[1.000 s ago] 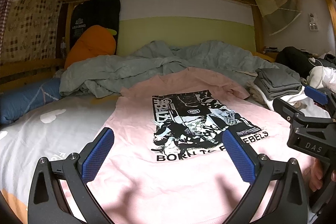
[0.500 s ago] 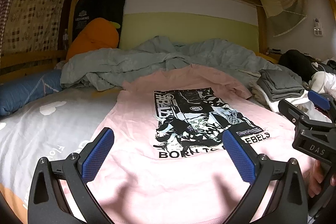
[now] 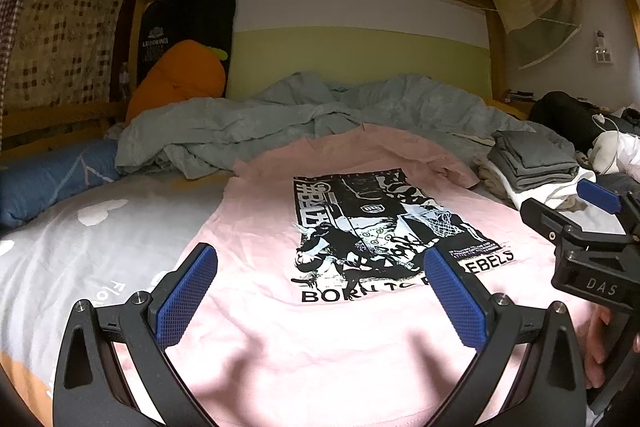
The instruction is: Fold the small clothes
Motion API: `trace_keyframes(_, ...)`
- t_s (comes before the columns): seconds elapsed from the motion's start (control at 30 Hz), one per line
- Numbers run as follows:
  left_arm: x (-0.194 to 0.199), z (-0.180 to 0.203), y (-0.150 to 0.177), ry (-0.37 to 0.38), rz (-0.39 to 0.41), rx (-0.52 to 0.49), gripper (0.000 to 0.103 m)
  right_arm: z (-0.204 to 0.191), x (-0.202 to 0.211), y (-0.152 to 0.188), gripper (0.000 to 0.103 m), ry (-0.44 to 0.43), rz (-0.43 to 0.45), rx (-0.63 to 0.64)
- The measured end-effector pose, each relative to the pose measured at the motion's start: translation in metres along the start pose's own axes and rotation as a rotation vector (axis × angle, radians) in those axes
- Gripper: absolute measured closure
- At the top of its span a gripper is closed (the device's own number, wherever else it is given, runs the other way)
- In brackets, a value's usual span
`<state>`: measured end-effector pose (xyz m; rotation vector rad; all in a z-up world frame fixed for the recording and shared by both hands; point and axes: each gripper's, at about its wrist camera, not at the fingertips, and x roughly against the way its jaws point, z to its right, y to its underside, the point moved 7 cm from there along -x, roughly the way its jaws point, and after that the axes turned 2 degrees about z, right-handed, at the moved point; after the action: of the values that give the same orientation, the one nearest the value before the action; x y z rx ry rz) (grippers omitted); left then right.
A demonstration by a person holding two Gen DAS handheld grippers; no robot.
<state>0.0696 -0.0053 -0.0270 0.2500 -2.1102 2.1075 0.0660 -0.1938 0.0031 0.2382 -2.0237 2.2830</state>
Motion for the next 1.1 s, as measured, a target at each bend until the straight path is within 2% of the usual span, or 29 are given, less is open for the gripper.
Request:
trace_keyframes(0.1,0.006,0.000,-0.002,-0.031,0.030,-0.011,0.000,0.000,0.000,0.000,0.001,-0.003,-0.002,0.000)
trace_keyframes(0.37,0.012,0.004,-0.006,-0.041,0.067,-0.032,0.000,0.001,-0.002,0.001,0.001,-0.002,-0.013,-0.007)
trace_keyframes(0.57,0.011,0.008,-0.006,-0.051,0.061,-0.053,0.000,0.007,-0.005,0.003,0.001,-0.008,-0.028,-0.037)
trace_keyframes(0.63,0.011,0.009,-0.005,-0.027,0.060,-0.049,0.000,0.008,-0.005,0.003,0.001,-0.013,-0.032,-0.047)
trace_keyframes(0.87,0.011,-0.001,-0.004,-0.049,0.057,-0.003,0.000,0.009,-0.002,0.002,0.001,-0.034,-0.022,-0.061)
trace_keyframes(1.1,0.010,0.001,-0.003,-0.064,0.056,-0.023,0.000,0.008,-0.002,0.002,0.001,-0.022,-0.028,-0.052)
